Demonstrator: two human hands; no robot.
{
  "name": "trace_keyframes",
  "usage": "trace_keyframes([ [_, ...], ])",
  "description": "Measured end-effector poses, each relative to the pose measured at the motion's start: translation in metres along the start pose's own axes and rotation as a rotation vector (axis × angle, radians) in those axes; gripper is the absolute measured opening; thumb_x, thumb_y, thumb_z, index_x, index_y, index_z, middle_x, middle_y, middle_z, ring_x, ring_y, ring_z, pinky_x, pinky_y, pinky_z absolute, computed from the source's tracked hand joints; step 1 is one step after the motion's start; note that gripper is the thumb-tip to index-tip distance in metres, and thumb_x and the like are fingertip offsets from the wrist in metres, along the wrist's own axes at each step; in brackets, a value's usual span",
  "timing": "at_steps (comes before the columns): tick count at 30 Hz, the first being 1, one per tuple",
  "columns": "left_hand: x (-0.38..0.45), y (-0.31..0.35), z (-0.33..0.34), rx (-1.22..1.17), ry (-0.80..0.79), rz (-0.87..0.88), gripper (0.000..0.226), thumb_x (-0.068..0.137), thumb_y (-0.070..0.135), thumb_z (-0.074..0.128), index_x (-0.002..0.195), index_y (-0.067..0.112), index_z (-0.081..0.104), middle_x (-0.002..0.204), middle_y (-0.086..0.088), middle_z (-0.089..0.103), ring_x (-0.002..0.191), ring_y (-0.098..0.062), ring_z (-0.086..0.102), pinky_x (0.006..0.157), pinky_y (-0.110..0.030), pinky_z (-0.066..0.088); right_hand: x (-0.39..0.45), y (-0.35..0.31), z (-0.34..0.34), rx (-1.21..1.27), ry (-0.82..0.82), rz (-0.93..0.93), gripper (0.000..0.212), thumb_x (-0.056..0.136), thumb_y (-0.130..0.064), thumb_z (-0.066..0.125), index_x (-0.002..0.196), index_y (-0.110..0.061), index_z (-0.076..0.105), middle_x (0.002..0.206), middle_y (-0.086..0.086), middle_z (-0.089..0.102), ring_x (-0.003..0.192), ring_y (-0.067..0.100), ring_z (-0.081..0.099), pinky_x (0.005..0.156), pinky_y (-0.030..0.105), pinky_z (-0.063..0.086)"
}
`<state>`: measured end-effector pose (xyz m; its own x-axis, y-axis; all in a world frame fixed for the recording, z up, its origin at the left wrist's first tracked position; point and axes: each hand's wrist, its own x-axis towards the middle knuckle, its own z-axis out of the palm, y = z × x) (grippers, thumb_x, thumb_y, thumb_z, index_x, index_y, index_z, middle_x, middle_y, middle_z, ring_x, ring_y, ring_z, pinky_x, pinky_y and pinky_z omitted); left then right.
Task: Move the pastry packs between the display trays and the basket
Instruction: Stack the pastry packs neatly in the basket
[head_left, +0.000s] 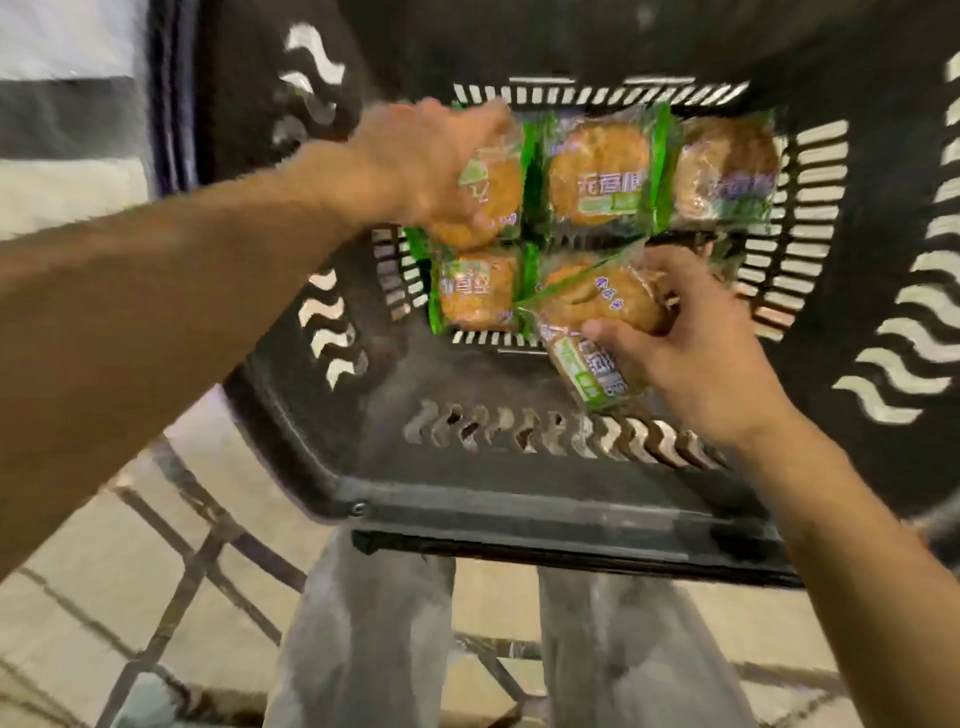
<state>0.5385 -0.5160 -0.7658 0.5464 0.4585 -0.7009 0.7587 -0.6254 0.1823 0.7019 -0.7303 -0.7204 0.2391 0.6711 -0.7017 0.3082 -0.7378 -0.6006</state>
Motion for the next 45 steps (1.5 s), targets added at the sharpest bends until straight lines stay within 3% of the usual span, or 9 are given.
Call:
trace_keyframes([
  [5,0.042,-0.017,0.02,-0.032,-0.057,0.049,0.078,0.078,0.047,0.082,0.141,0.032,0.037,0.132,-0.018,0.056,0.118,-0.039,0.054,0.091,-0.043,0.043,0.03,0.013,0.013,-0.036,-0.041,-0.028,0.058,0.082,-0.042,0.08,0.13,-0.028,0.05,0.093,-0.016,0.063,0.08,0.01,0.061,0.076,0.027,0.047],
  [9,0.051,-0.012,0.03,0.175,0.153,0.063,0.073,0.086,0.041,0.075,0.146,0.022,0.038,0.139,-0.022,0.045,0.13,-0.04,0.039,0.107,-0.054,0.033,0.041,0.008,0.017,-0.033,-0.053,-0.034,0.058,0.083,-0.04,0.08,0.132,-0.028,0.05,0.101,-0.019,0.06,0.082,-0.001,0.058,0.073,0.013,0.044],
  [16,0.031,-0.02,0.06,0.099,0.128,0.067,0.091,0.087,0.051,0.071,0.157,0.02,0.021,0.154,-0.018,0.034,0.144,-0.038,0.029,0.118,-0.052,0.022,0.048,-0.005,0.029,-0.258,-0.194,-0.096,0.067,0.085,-0.042,0.078,0.14,-0.021,0.045,0.089,-0.012,0.051,0.079,0.012,0.051,0.072,0.027,0.034],
  [19,0.015,-0.015,0.043,0.116,0.235,0.005,0.093,0.089,0.048,0.069,0.159,0.015,0.018,0.161,-0.02,0.024,0.151,-0.038,0.017,0.123,-0.051,0.015,0.054,-0.02,0.032,-0.387,-0.256,-0.139,0.069,0.084,-0.045,0.078,0.14,-0.021,0.046,0.1,-0.003,0.063,0.093,0.023,0.058,0.073,0.031,0.038],
  [22,-0.027,-0.007,0.016,0.035,0.458,0.017,0.079,0.091,0.048,0.057,0.155,0.013,0.028,0.156,-0.016,0.035,0.145,-0.036,0.031,0.119,-0.048,0.025,0.062,-0.031,0.042,-0.505,-0.325,-0.154,0.072,0.08,-0.049,0.08,0.135,-0.021,0.043,0.119,0.006,0.066,0.109,0.033,0.06,0.085,0.041,0.048],
  [25,-0.098,-0.011,0.004,-0.08,0.576,0.08,0.067,0.09,0.041,0.056,0.148,0.012,0.041,0.148,-0.014,0.045,0.142,-0.033,0.036,0.118,-0.045,0.028,0.075,-0.036,0.062,-0.605,-0.364,-0.167,0.071,0.079,-0.052,0.079,0.129,-0.02,0.041,0.117,0.01,0.066,0.107,0.036,0.061,0.076,0.039,0.04],
  [30,-0.177,-0.029,0.034,0.025,0.642,0.135,0.045,0.094,0.035,0.064,0.128,0.005,0.063,0.13,-0.013,0.065,0.138,-0.038,0.045,0.122,-0.052,0.021,0.103,-0.043,0.113,-0.807,-0.442,-0.264,0.063,0.09,-0.041,0.072,0.14,-0.024,0.038,0.128,0.013,0.062,0.114,0.035,0.059,0.09,0.042,0.047],
  [34,-0.177,-0.03,0.047,0.123,0.708,0.108,0.045,0.097,0.043,0.059,0.124,0.009,0.068,0.126,-0.008,0.069,0.131,-0.034,0.055,0.12,-0.054,0.022,0.114,-0.042,0.14,-0.927,-0.348,-0.267,0.062,0.095,-0.039,0.063,0.145,-0.015,0.036,0.15,0.018,0.04,0.143,0.039,0.03,0.115,0.051,0.028],
  [45,-0.175,-0.029,0.045,0.08,0.762,0.101,0.038,0.096,0.037,0.061,0.121,0.009,0.07,0.113,-0.005,0.074,0.117,-0.032,0.064,0.12,-0.052,0.024,0.11,-0.029,0.133,-1.037,-0.335,-0.268,0.072,0.097,-0.05,0.055,0.157,-0.034,0.019,0.153,0.014,0.036,0.137,0.04,0.037,0.114,0.053,0.029],
])
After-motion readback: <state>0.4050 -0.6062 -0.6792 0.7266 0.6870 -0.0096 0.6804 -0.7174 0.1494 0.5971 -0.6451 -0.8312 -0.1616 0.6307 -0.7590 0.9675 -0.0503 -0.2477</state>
